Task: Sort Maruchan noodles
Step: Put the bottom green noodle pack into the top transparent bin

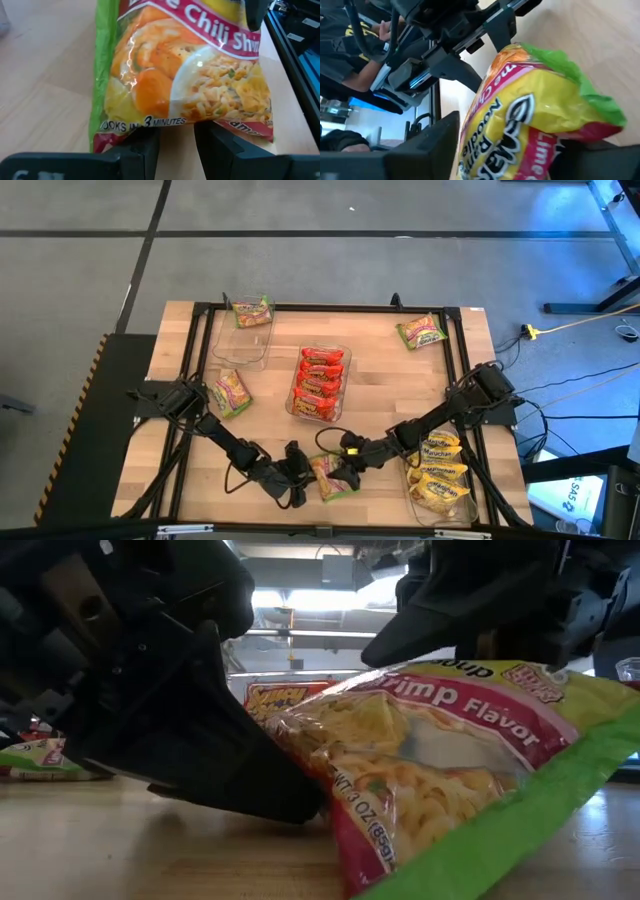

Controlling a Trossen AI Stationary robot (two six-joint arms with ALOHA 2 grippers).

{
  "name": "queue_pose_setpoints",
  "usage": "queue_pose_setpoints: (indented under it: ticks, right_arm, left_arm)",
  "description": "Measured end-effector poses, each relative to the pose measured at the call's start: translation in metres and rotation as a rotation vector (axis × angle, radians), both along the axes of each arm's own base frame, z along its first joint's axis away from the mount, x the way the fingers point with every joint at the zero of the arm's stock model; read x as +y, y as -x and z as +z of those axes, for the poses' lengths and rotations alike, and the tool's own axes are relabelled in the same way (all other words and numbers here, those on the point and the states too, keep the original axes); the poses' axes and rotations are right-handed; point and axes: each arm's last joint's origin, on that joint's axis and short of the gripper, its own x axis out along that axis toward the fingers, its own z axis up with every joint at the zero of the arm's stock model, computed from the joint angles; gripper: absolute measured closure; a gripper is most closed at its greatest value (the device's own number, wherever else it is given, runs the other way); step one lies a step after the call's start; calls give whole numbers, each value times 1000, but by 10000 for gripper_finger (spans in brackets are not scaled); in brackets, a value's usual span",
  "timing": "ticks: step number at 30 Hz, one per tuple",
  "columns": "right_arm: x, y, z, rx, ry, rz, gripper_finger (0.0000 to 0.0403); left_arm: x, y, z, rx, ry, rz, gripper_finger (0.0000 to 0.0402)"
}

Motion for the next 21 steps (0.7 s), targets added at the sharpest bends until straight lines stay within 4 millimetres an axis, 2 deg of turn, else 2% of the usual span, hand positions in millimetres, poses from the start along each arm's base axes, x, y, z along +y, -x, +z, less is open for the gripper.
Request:
queue_pose_setpoints:
  ticks: [5,12,15,21]
  right_arm:
    - [1,1,0,-24,71,32,226]
    - [2,1,2,-68,159,115,293]
    - [3,0,3,-99,203,144,296]
    - [5,-5,9,-168,337,190,288]
  left_arm:
    - [-2,2,3,11,10,-31,287]
    - [-10,19,33,106,46,-140,287]
    - [-12,29,52,134,59,-157,287]
    - [-15,39,91,62,137,-224,287]
